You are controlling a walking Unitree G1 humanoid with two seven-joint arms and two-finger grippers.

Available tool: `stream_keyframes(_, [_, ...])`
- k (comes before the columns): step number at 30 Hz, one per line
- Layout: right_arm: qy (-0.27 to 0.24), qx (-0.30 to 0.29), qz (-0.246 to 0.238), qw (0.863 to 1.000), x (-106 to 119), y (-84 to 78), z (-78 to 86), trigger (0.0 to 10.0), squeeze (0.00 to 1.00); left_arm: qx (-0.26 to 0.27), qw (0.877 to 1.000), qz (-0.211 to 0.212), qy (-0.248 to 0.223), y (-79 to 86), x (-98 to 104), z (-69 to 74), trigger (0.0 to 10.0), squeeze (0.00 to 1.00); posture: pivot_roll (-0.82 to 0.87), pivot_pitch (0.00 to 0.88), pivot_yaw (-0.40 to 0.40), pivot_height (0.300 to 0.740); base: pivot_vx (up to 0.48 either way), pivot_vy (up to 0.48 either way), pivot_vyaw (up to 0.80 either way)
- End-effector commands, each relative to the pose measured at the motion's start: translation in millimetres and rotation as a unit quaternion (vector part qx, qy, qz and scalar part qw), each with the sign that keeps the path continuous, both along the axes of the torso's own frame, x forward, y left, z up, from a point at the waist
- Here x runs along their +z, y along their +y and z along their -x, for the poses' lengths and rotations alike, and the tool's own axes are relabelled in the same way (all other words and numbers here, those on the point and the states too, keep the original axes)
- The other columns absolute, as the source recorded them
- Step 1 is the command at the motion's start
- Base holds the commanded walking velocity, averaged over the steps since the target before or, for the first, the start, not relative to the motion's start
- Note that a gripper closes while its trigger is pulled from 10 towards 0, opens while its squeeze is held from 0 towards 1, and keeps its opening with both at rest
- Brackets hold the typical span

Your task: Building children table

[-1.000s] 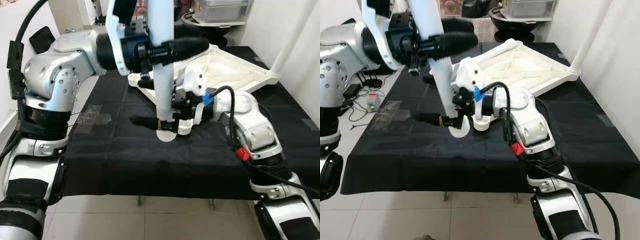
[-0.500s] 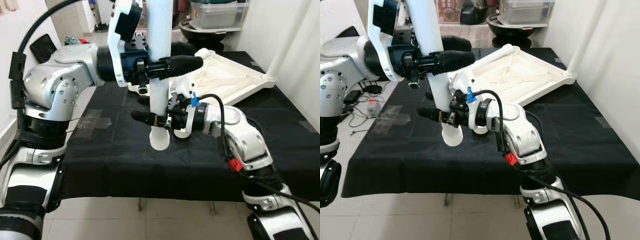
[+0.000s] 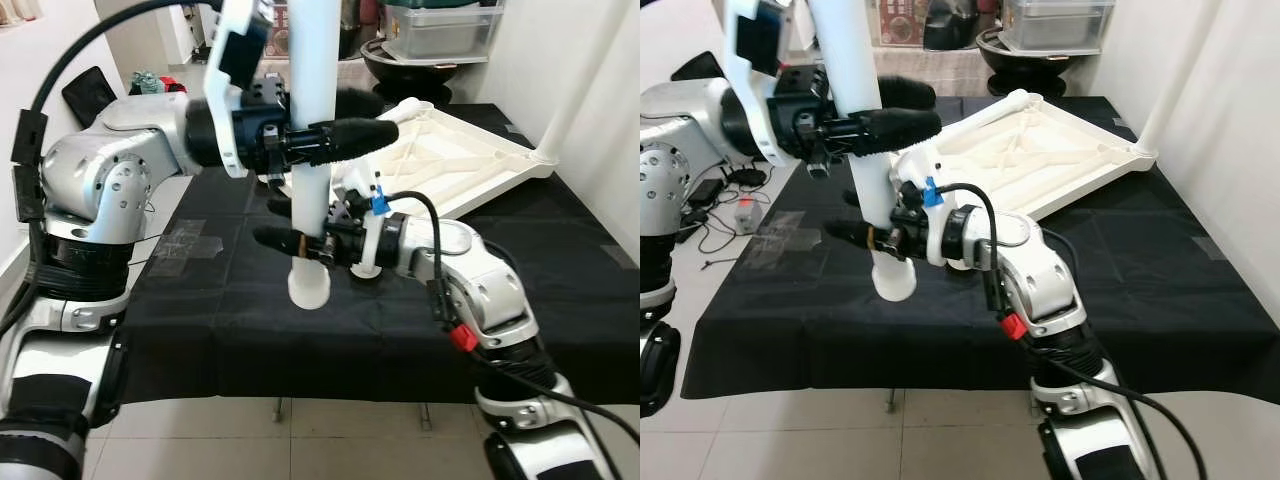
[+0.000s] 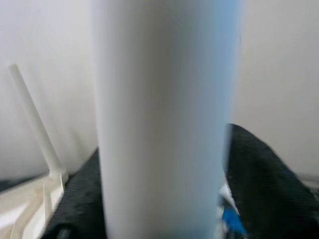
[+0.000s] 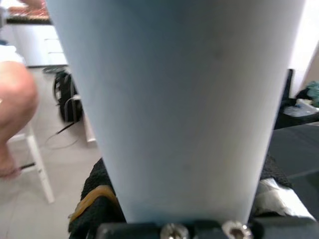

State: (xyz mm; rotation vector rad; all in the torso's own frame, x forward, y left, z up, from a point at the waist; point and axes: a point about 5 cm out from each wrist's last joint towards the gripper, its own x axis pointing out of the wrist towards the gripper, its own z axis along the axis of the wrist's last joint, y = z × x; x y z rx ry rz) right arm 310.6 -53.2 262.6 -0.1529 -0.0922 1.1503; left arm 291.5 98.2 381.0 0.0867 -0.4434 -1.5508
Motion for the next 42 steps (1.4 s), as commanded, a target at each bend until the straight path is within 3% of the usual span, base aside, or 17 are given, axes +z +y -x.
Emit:
stream_keyframes(1, [0.037, 0.006, 0.035, 0.999, -14, 16.4, 0.2, 0.0, 0.0, -0.084, 0.996, -0.001, -0.021, -24.7, 4, 19.4, 10.0, 1.0, 0.02, 0.0, 0.019, 0.74, 0.0, 0.0, 0.0])
stream_keyframes(4, [0.03, -0.019, 0.029, 0.999, -13, 14.2, -2.9, 0.0, 0.0, -0.052, 0.997, 0.051, -0.004, -8.3, 15, 13.6, 10.0, 1.0, 0.01, 0.006, 0.027, 0.74, 0.0, 0.0, 0.0])
stream_keyframes(6, [0.026, -0.057, 0.023, 0.998, -14, 7.6, -8.3, 0.0, 0.0, 0.002, 0.991, 0.137, 0.007, 26.8, 36, 9.6, 10.0, 1.0, 0.01, 0.012, 0.027, 0.74, 0.0, 0.0, 0.0])
stream_keyframes(9, [0.025, -0.085, 0.019, 0.996, -16, 1.0, -12.3, 0.0, 0.0, 0.046, 0.981, 0.191, 0.004, 49.4, 46, 10.6, 10.0, 1.0, 0.01, 0.024, 0.03, 0.74, 0.0, 0.0, 0.0])
stream_keyframes(11, [0.024, -0.172, 0.013, 0.985, -22, -22.2, -24.4, 0.0, 0.0, 0.212, 0.925, 0.316, 0.007, 103.0, 63, 6.7, 10.0, 1.0, 0.01, 0.035, 0.03, 0.74, 0.0, 0.0, 0.0])
stream_keyframes(12, [0.024, -0.172, 0.013, 0.985, -22, -22.2, -24.4, 0.0, 0.0, 0.212, 0.925, 0.316, 0.007, 103.0, 63, 6.7, 10.0, 1.0, 0.01, 0.035, 0.03, 0.74, 0.0, 0.0, 0.0])
stream_keyframes(14, [0.018, -0.254, -0.002, 0.967, -23, -45.3, -33.8, 0.0, 0.0, 0.402, 0.845, 0.352, 0.034, 147.0, 44, -3.6, 10.0, 1.0, 0.02, 0.046, 0.029, 0.74, 0.0, 0.0, 0.0])
stream_keyframes(15, [0.018, -0.254, -0.002, 0.967, -23, -45.3, -33.8, 0.0, 0.0, 0.402, 0.845, 0.352, 0.034, 147.0, 44, -3.6, 10.0, 1.0, 0.02, 0.046, 0.029, 0.74, 0.0, 0.0, 0.0])
stream_keyframes(16, [0.008, -0.294, -0.016, 0.956, -21, -58.3, -37.9, 0.0, 0.0, 0.512, 0.794, 0.321, 0.069, 164.7, 3, -12.1, 10.0, 1.0, 0.03, 0.054, 0.024, 0.74, 0.0, 0.0, 0.0])
stream_keyframes(17, [0.001, -0.315, -0.033, 0.948, -17, -67.2, -40.0, 1.1, 0.0, 0.599, 0.752, 0.255, 0.099, 169.8, -50, -13.1, 10.0, 0.0, 0.03, 0.057, 0.02, 0.74, 0.0, 0.0, 0.0])
stream_keyframes(18, [0.001, -0.315, -0.033, 0.948, -17, -67.2, -40.0, 1.1, 0.0, 0.599, 0.752, 0.255, 0.099, 169.8, -50, -13.1, 10.0, 0.0, 0.03, 0.057, 0.02, 0.74, 0.0, 0.0, 0.0])
stream_keyframes(19, [-0.019, -0.312, -0.074, 0.947, -4, -70.4, -38.1, 10.0, 0.0, 0.658, 0.712, 0.171, 0.175, 147.9, -131, 3.1, 10.0, 0.0, 0.04, 0.068, 0.007, 0.74, 0.0, 0.0, 0.0])
stream_keyframes(23, [-0.022, -0.3, -0.09, 0.949, 0, -67.5, -35.8, 10.0, 0.0, 0.654, 0.713, 0.157, 0.197, 134.1, -148, 10.1, 10.0, 0.0, 0.04, 0.068, 0.006, 0.74, 0.0, 0.0, 0.0])
stream_keyframes(25, [-0.028, -0.281, -0.11, 0.953, 4, -58.0, -28.8, 10.0, 0.0, 0.633, 0.725, 0.144, 0.231, 105.2, -167, 19.6, 10.0, 0.0, 0.04, 0.071, -0.002, 0.74, 0.0, 0.0, 0.0])
stream_keyframes(28, [-0.023, -0.27, -0.12, 0.955, 2, -51.0, -22.7, 10.0, 0.0, 0.613, 0.737, 0.139, 0.248, 86.4, -175, 25.2, 10.0, 0.0, 0.04, 0.071, -0.002, 0.74, 0.0, 0.0, -0.27])
stream_keyframes(38, [0.006, -0.253, -0.129, 0.959, -11, -42.4, -10.8, 10.0, 0.0, 0.613, 0.747, 0.117, 0.23, 67.2, -185, 31.4, 10.0, 0.0, 0.01, 0.058, -0.006, 0.74, 0.0, 0.0, -0.4])
stream_keyframes(42, [-0.012, -0.24, -0.097, 0.966, -18, -40.8, -6.1, 10.0, 0.0, 0.609, 0.751, 0.112, 0.229, 54.6, -189, 34.4, 10.0, 0.0, 0.0, 0.041, -0.01, 0.74, 0.0, 0.0, 0.2])
